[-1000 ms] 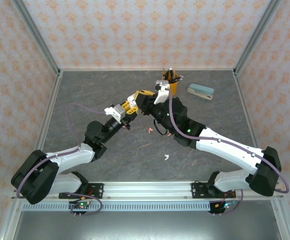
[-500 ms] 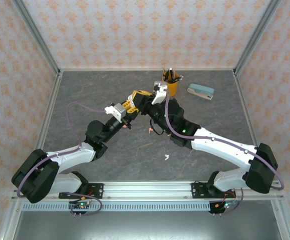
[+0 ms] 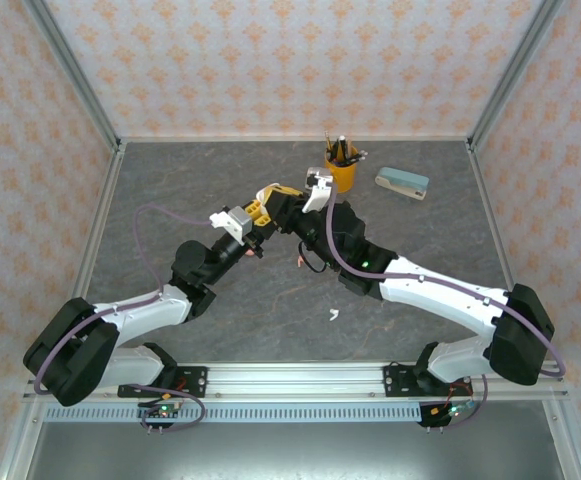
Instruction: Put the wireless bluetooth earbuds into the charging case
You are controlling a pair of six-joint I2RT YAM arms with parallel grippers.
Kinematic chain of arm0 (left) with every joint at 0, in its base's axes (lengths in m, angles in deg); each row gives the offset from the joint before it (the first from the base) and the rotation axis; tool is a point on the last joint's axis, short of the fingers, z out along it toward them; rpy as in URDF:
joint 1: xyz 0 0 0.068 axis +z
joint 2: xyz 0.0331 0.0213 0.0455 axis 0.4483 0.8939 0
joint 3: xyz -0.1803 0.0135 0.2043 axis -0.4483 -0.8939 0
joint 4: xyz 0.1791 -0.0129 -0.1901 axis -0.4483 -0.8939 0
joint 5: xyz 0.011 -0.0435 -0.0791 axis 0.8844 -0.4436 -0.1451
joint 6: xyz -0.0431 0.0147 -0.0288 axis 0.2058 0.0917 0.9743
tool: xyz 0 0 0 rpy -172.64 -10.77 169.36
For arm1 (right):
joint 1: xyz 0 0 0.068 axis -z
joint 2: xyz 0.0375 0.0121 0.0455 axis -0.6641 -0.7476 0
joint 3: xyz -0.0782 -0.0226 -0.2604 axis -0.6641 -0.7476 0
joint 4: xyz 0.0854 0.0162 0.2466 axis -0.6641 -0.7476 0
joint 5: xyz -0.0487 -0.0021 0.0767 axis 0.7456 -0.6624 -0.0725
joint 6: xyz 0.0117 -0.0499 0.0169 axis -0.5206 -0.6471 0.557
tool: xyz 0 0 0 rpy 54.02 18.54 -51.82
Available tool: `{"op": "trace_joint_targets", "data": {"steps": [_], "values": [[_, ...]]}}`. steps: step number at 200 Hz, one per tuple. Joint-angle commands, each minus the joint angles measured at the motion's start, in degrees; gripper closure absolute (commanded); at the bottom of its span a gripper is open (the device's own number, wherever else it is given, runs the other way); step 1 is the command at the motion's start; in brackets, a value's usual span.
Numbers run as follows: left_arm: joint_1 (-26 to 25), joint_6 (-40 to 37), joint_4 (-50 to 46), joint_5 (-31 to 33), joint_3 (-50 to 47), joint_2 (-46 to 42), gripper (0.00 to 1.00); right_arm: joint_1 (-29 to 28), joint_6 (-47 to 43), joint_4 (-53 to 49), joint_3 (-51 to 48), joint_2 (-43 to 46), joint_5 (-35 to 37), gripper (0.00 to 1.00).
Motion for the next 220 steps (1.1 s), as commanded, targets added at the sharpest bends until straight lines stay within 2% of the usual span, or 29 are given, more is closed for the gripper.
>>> {"op": "trace_joint_targets", "data": {"steps": [1, 220], "values": [[-0.5, 0.5, 3.7, 1.1, 1.9, 0.0, 1.0, 0.3, 0.8, 2.2, -0.7, -0.6, -0.5, 0.77], [-0.6, 0.8, 3.7, 2.3, 3.2, 1.3, 1.0, 0.2, 2.5, 3.1, -5.1, 1.5, -3.2, 0.78]]}}
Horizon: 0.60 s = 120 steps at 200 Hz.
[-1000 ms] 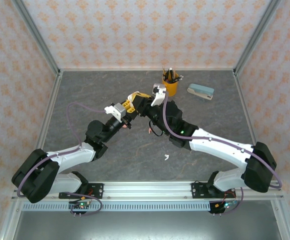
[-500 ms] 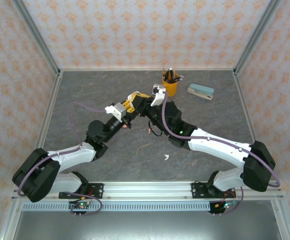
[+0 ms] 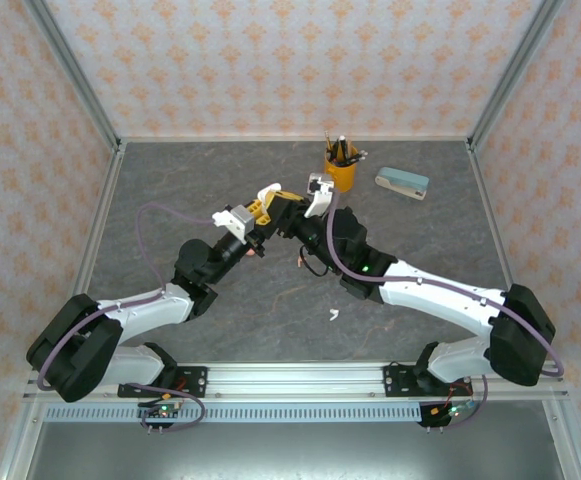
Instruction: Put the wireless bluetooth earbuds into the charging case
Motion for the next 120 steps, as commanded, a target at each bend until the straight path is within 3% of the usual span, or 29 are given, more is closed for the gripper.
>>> {"op": "trace_joint_targets", "data": {"steps": [1, 120], "values": [[-0.5, 0.8, 4.1, 0.9, 2.8, -0.1, 1.0, 0.0, 0.8, -0.8, -1.2, 1.0, -1.7, 0.78], [-0.7, 1.0, 4.0, 0.9, 2.9, -0.5, 1.0, 0.0, 0.8, -2.2, -1.6, -2.6, -6.0, 0.77]]}}
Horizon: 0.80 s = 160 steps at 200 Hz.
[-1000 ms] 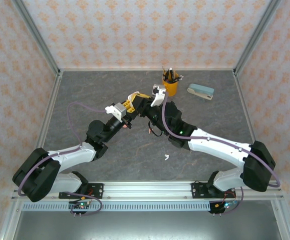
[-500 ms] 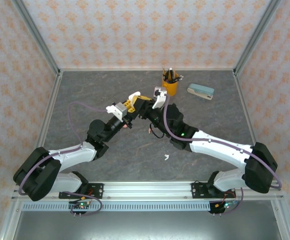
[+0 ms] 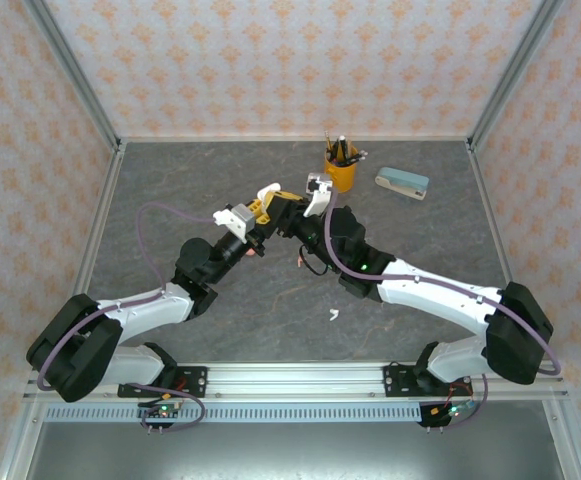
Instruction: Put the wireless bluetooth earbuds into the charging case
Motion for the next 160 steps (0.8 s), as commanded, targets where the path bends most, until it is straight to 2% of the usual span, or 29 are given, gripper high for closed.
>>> {"op": "trace_joint_targets", "data": {"steps": [1, 47, 112, 160], "values": [[-0.6, 1.0, 5.7, 0.0, 2.6, -0.5, 1.0, -0.7, 0.6, -2.6, -1.7, -1.5, -4.6, 0.77], [-0.6, 1.1, 5.8, 0.0, 2.7, -0.4, 1.0, -0.7, -0.1, -0.3, -2.8, -1.3, -5.2, 0.77], [-0.6, 1.7, 5.9, -0.1, 2.4, -1.0, 1.0, -0.8, -2.1, 5.4, -5.2, -1.5, -1.0, 0.78], [-0.7, 1.7, 5.6, -0.2, 2.4, -1.0, 1.0, -1.0, -3.4, 5.8, -3.1, -2.9, -3.9, 0.78]]}}
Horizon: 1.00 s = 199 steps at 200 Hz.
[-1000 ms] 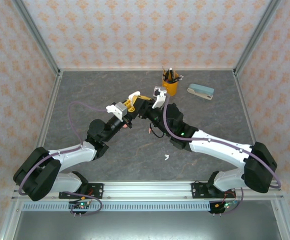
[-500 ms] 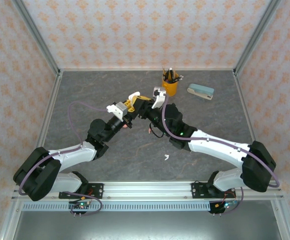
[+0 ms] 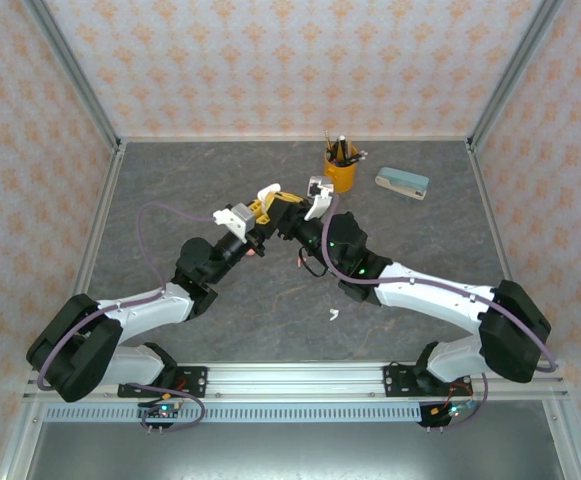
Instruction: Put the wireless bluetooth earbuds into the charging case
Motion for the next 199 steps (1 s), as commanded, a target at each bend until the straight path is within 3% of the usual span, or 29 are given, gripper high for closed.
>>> {"op": "trace_joint_targets", "data": {"steps": [1, 73, 117, 199], "values": [[-0.7, 0.5, 6.0, -0.4, 2.4, -1.0, 1.0, -1.0, -1.3, -2.4, 0.4, -1.9, -3.9, 0.78], [-0.8, 0.3, 5.6, -0.3, 2.5, -1.4, 1.0, -1.7, -3.7, -5.6, 0.9, -1.1, -5.8, 0.77], [-0.8, 0.3, 5.0, -0.2, 2.5, -1.6, 1.0, -1.7, -3.1, -6.7, 0.5, 0.9, -4.1, 0.66], [-0.9, 0.6, 4.7, -0.1, 2.0, -1.8, 1.0, -1.6, -2.0, -8.7, 1.1, 2.3, -0.3, 0.57]]}}
